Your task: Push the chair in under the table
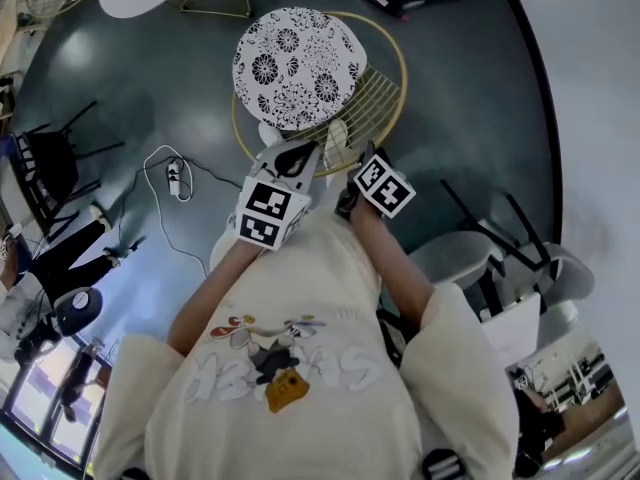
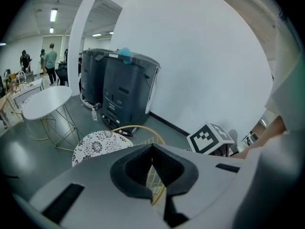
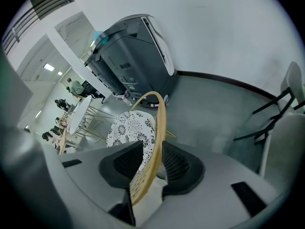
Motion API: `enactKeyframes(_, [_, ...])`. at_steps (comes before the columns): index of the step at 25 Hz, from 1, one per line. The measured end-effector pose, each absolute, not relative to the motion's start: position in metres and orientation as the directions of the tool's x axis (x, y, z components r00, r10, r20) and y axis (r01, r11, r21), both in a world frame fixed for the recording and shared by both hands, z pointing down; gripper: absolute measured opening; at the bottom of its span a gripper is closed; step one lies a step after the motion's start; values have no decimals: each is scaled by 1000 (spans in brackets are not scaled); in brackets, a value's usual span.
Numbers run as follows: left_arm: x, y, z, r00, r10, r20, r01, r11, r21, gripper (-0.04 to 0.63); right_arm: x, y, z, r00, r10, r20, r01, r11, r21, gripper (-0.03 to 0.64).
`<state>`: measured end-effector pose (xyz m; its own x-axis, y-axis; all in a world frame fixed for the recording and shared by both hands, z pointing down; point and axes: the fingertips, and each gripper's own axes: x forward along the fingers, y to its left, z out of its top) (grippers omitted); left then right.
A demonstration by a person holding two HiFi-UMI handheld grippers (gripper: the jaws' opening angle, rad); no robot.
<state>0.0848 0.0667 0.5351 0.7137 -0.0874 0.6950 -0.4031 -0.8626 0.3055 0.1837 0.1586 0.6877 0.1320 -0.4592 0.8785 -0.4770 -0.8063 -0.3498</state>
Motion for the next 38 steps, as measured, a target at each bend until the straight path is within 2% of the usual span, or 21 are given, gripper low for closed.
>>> enactKeyframes(7, [104,69,544,703,-79,707,-408,-859,309,9,177,171,717,86,-421,903,-425,-835,-349,124])
enactKeyframes(14, [113,65,544,696,-94,712,-422,-855,300,9,174,161,738,57,-391,919,-477,-819,-319,123])
enactKeyframes(17, [111,65,544,692,-99,716,-427,-855,295,9,173,159,743,42,-383,923,-441,-836,-326,92])
enactKeyframes(27, [105,56,541,695,-135,706,-467,-832,301,9,166,161,745,-14,-311,950,-366,-883,-295,67])
enactKeyframes(38, [84,18,535,682,-200,704,-519,-810,273,9,137,91,749,-81,-344,935,-326,-878,-351,67])
